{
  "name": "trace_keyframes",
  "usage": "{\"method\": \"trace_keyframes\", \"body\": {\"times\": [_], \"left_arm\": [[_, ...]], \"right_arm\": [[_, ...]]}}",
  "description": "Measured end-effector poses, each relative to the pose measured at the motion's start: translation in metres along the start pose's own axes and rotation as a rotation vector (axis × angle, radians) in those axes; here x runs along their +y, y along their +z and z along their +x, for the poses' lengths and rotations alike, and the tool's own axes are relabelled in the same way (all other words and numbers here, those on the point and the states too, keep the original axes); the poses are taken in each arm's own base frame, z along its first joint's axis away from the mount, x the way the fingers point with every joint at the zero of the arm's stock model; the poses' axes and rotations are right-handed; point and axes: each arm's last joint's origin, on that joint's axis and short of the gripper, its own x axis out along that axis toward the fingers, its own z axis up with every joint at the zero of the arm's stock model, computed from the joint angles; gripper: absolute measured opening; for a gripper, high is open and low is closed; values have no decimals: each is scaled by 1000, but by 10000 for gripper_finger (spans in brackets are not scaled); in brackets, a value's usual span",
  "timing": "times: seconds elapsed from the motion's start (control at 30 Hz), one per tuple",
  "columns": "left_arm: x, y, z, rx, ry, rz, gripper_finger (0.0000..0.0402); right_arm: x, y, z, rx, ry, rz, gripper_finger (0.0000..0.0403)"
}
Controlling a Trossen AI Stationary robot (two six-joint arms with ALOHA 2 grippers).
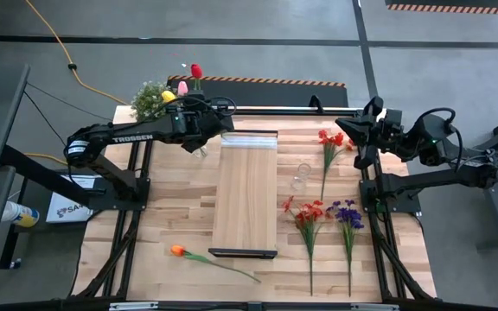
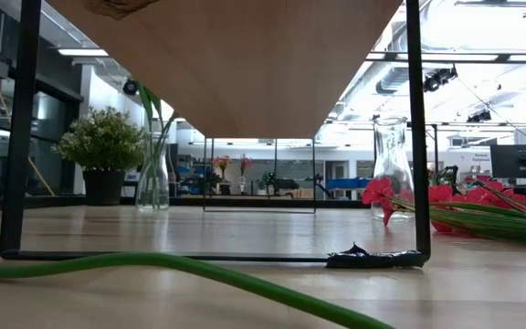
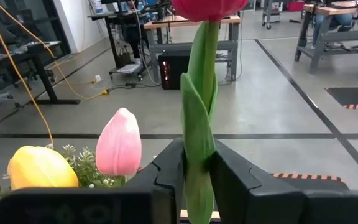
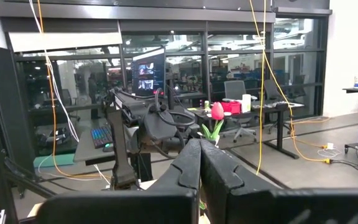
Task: Pick and place flowers into a vace then onto a shelf
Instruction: Put the red flower into the left vase, then put the orange flower into the left vase
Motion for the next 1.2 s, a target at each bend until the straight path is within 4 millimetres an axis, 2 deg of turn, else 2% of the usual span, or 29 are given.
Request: {"method": "trace_keyframes", "body": {"times": [0.2, 0.8, 1.2], "left_arm": [[0, 0, 0, 0, 0, 0, 136], [-1, -1, 0, 43, -41, 48, 254], [5, 7, -21, -6, -76, 40, 300]], "right_arm": [[0, 0, 0, 1, 0, 0, 0], [0, 0, 0, 1, 1, 0, 0], [0, 0, 0, 1, 16, 0, 0]]}}
